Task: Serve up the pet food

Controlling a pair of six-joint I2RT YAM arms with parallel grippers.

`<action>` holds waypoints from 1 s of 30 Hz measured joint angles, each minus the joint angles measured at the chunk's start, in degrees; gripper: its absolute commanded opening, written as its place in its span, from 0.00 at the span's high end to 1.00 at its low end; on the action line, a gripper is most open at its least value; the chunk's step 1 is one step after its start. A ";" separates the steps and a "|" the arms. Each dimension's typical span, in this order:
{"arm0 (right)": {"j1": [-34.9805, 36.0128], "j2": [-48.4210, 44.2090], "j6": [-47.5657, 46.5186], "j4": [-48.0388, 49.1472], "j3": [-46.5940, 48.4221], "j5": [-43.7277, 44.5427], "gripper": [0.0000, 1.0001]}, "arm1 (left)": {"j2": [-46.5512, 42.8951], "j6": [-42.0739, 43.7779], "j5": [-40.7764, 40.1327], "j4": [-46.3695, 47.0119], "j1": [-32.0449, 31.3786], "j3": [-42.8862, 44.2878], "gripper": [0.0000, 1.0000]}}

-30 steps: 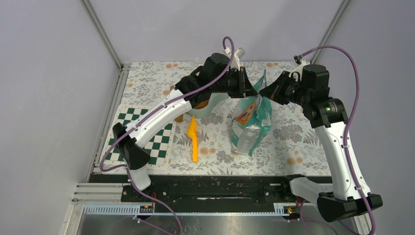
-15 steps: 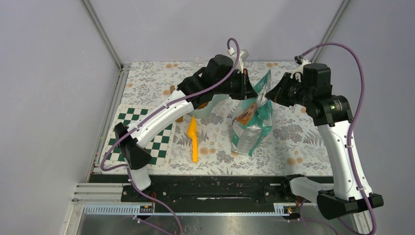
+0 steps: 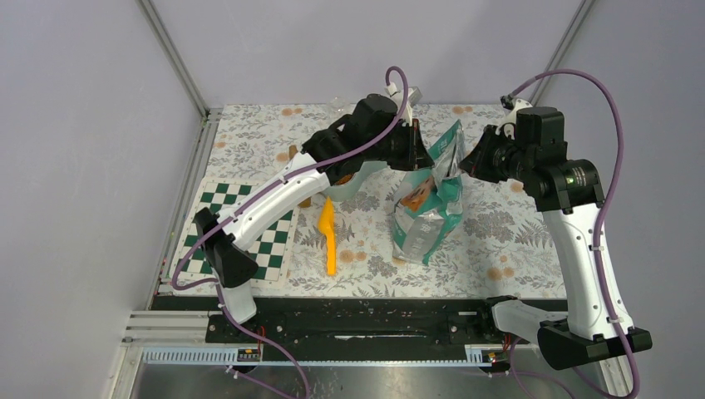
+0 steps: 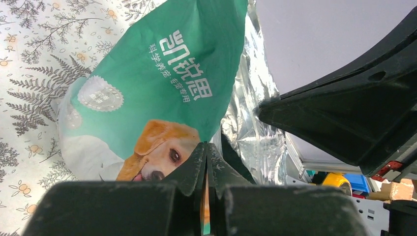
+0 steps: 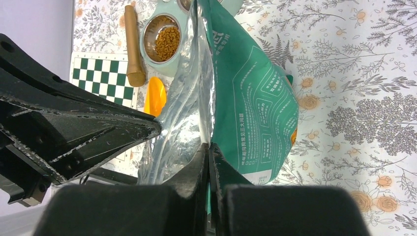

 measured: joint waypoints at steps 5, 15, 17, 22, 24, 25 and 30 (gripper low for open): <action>0.00 0.00 0.22 0.81 -0.17 -1.60 1.00 | 0.04 0.20 1.01 0.44 0.07 0.07 0.70; 0.00 1.11 1.75 2.64 -1.60 -3.34 0.65 | 4.04 0.83 5.49 4.31 0.22 0.72 0.67; 0.00 1.57 1.84 2.60 -1.92 -3.69 0.63 | 4.66 0.98 6.01 4.61 0.17 0.72 0.77; 0.00 2.82 1.75 2.67 -2.38 -4.87 1.00 | 4.66 1.70 6.10 5.22 0.00 0.96 1.00; 0.00 3.10 0.63 2.64 -2.32 -5.60 1.00 | 4.66 2.36 5.73 4.96 -0.22 1.20 1.00; 0.00 3.39 0.04 2.19 -1.95 -5.62 1.00 | 4.66 2.67 5.33 4.42 -0.31 1.51 1.00; -0.04 5.20 -4.04 -1.75 2.45 -4.35 1.00 | 4.31 4.81 1.20 0.02 -0.63 3.80 1.00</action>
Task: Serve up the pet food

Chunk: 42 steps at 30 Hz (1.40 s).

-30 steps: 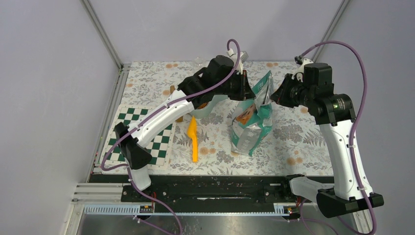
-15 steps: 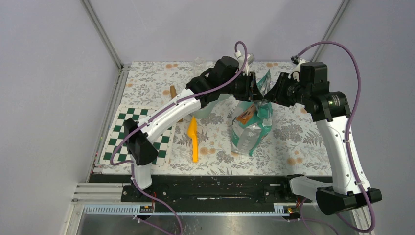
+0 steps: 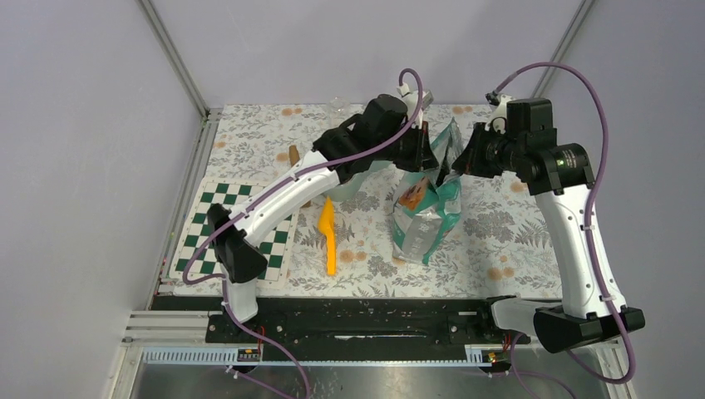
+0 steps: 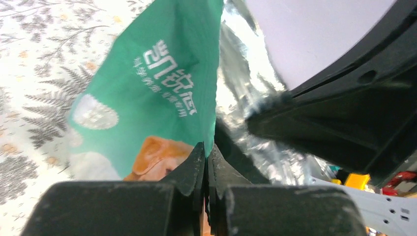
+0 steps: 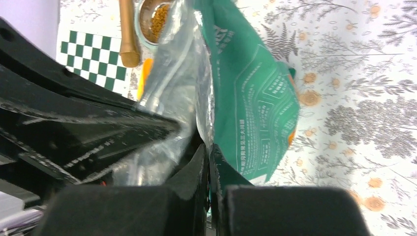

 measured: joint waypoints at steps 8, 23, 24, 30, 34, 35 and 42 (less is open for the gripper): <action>-0.15 0.02 -3.13 -7.10 6.01 8.11 1.00 | -4.63 2.21 -7.74 -8.31 1.88 1.60 1.00; -0.94 3.37 -6.14 -13.05 23.10 20.55 1.00 | -4.26 -1.70 -2.43 -6.60 1.79 5.22 1.00; -1.01 3.45 -6.43 -13.14 23.69 20.81 1.00 | -4.15 -2.21 -1.97 -5.79 1.79 5.25 1.00; -2.19 1.77 -7.30 -9.77 19.87 20.83 0.79 | -3.56 -3.43 -0.72 -2.60 1.84 3.30 0.83; -3.74 -4.59 -7.56 -2.64 6.43 20.87 0.34 | -3.67 -4.13 -0.26 1.99 2.99 -2.86 0.55; -4.13 -5.81 -7.15 -1.05 4.52 20.65 0.30 | -3.67 -4.26 -0.15 2.86 3.61 -3.72 0.50; -4.68 -10.03 -6.43 2.95 -0.37 17.73 0.12 | -3.65 -3.43 -0.13 3.13 5.38 -4.09 0.35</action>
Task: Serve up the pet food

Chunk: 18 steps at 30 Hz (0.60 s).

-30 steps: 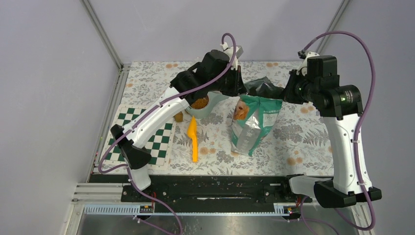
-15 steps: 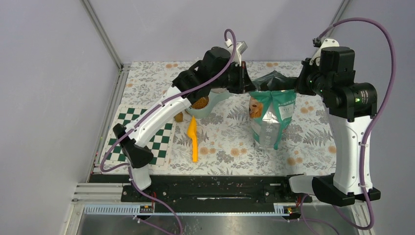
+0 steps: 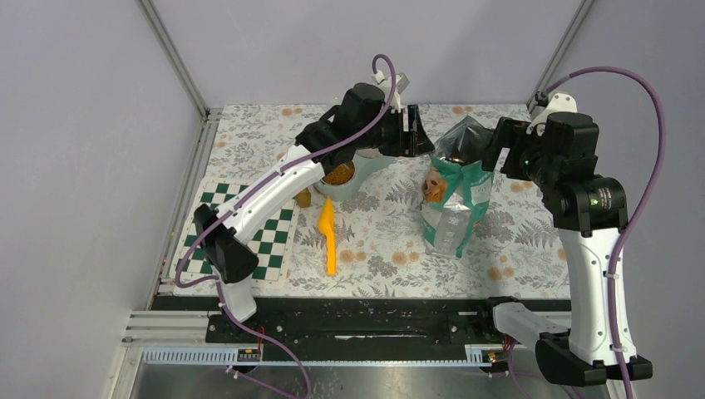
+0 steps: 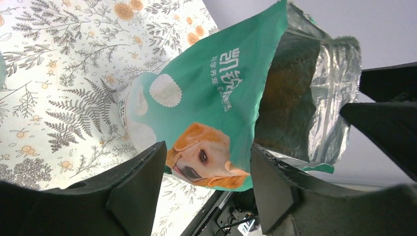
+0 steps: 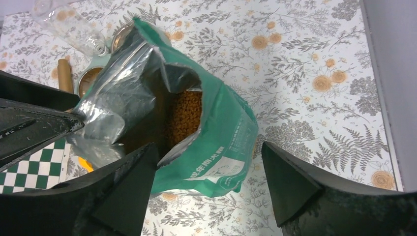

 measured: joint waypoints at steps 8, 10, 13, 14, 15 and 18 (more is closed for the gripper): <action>0.00 -0.11 1.68 -0.02 0.72 -4.20 0.03 | -0.76 0.87 0.39 -0.31 1.03 3.10 0.29; 0.00 -0.57 1.88 0.15 1.49 -6.36 0.03 | -2.40 0.90 0.42 -0.46 2.36 3.08 0.28; 0.00 -1.68 2.36 0.26 2.86 -8.52 0.04 | -6.86 1.20 -0.46 0.09 4.59 0.74 0.26; 0.00 -2.25 2.62 0.33 3.39 -8.98 0.05 | -9.29 1.42 -1.22 0.35 5.33 -1.33 0.25; 0.00 -2.67 2.84 0.28 3.76 -9.22 0.05 | -12.07 1.64 -2.27 0.48 6.12 -3.91 0.25; 0.00 -4.20 4.07 0.46 4.61 -10.45 0.06 | -20.06 2.45 -6.58 0.37 7.76 -12.24 0.25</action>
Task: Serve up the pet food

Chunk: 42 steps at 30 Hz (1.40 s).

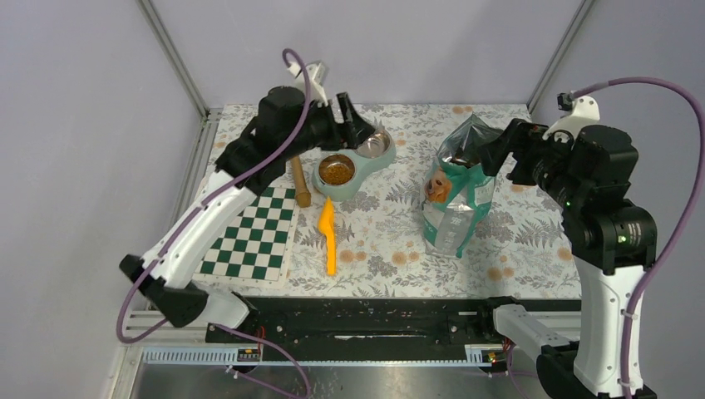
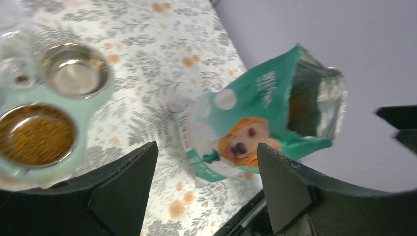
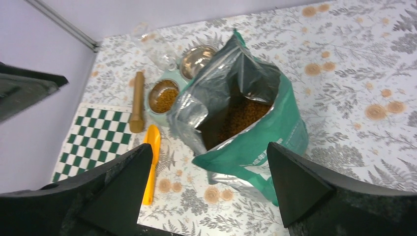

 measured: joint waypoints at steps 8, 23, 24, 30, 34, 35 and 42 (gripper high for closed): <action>0.00 -5.20 2.69 4.20 -2.69 -7.32 0.05 | -8.70 -1.81 -11.17 -5.81 0.52 -23.34 0.25; 0.00 -7.37 5.42 5.60 -6.45 -12.48 0.04 | -5.75 -8.07 -18.82 -1.29 -5.14 -50.58 0.35; 0.00 -7.37 5.55 5.60 -6.56 -12.48 0.04 | -4.81 -8.26 -18.91 -0.07 -5.51 -51.04 0.37; 0.00 -7.45 5.86 5.60 -6.64 -12.44 0.04 | -0.33 -10.23 -19.08 4.33 -6.99 -54.84 0.56; 0.00 -7.58 6.10 5.62 -6.93 -12.41 0.04 | 0.07 -11.21 -19.45 5.42 -7.23 -56.17 0.58; 0.00 -7.58 6.19 5.62 -7.04 -12.41 0.04 | 0.07 -11.43 -19.52 5.84 -7.23 -56.30 0.59; 0.00 -7.56 6.32 5.64 -7.26 -12.41 0.04 | 0.31 -11.52 -19.61 8.31 -7.23 -56.30 0.93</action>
